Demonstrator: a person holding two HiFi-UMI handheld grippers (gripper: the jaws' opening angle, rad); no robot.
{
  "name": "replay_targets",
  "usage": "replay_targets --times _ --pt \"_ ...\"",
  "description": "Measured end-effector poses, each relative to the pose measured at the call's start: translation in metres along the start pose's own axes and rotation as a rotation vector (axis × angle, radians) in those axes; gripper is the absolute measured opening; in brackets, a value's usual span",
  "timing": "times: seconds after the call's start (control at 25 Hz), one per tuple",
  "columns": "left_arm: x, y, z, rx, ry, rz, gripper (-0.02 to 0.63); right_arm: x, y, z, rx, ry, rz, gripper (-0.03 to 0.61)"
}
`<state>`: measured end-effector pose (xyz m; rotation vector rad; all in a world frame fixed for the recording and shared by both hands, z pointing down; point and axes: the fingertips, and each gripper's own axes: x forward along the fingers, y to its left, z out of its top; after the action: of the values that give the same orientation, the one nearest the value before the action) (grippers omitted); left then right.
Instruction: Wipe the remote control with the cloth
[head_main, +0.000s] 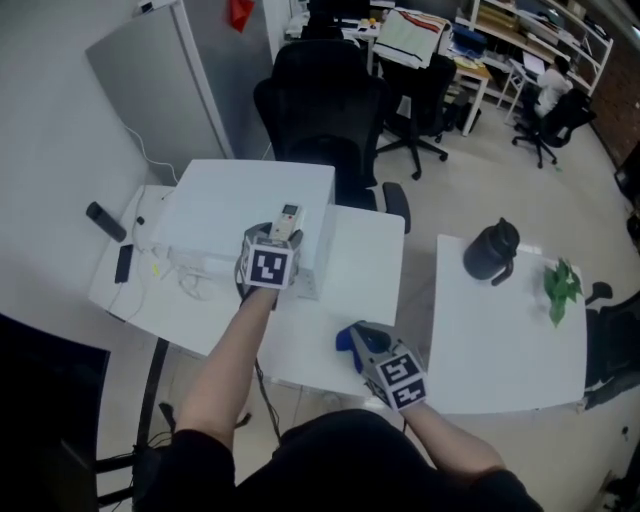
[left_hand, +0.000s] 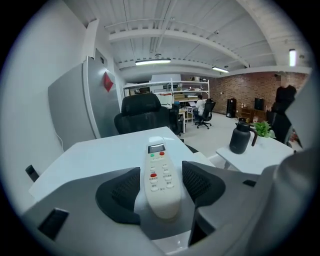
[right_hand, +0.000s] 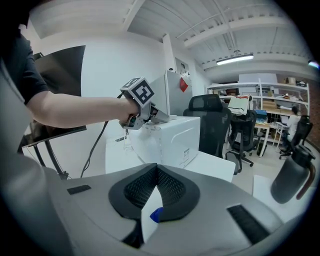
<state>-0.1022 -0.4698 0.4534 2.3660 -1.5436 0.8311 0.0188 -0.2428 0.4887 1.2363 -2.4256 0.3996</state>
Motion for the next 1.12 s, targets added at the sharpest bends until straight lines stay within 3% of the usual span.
replay_targets --times 0.16,0.28,0.48,0.64,1.12 --pt "0.0 -0.011 0.0 -0.002 0.032 -0.063 0.242 0.006 -0.002 -0.001 0.013 0.001 0.001 0.008" --pt "-0.001 -0.013 0.0 -0.002 0.034 -0.062 0.206 0.007 -0.003 -0.002 0.018 0.002 0.003 0.008" --pt "-0.002 -0.011 0.0 -0.003 0.032 -0.043 0.202 0.004 -0.005 0.0 0.014 -0.002 -0.004 0.008" --pt "-0.013 -0.002 0.005 0.016 -0.033 0.009 0.201 0.0 -0.005 0.0 0.011 -0.007 -0.01 0.008" --pt "-0.109 -0.028 -0.002 0.089 -0.248 0.027 0.202 -0.002 -0.001 -0.02 -0.012 0.019 0.003 0.008"
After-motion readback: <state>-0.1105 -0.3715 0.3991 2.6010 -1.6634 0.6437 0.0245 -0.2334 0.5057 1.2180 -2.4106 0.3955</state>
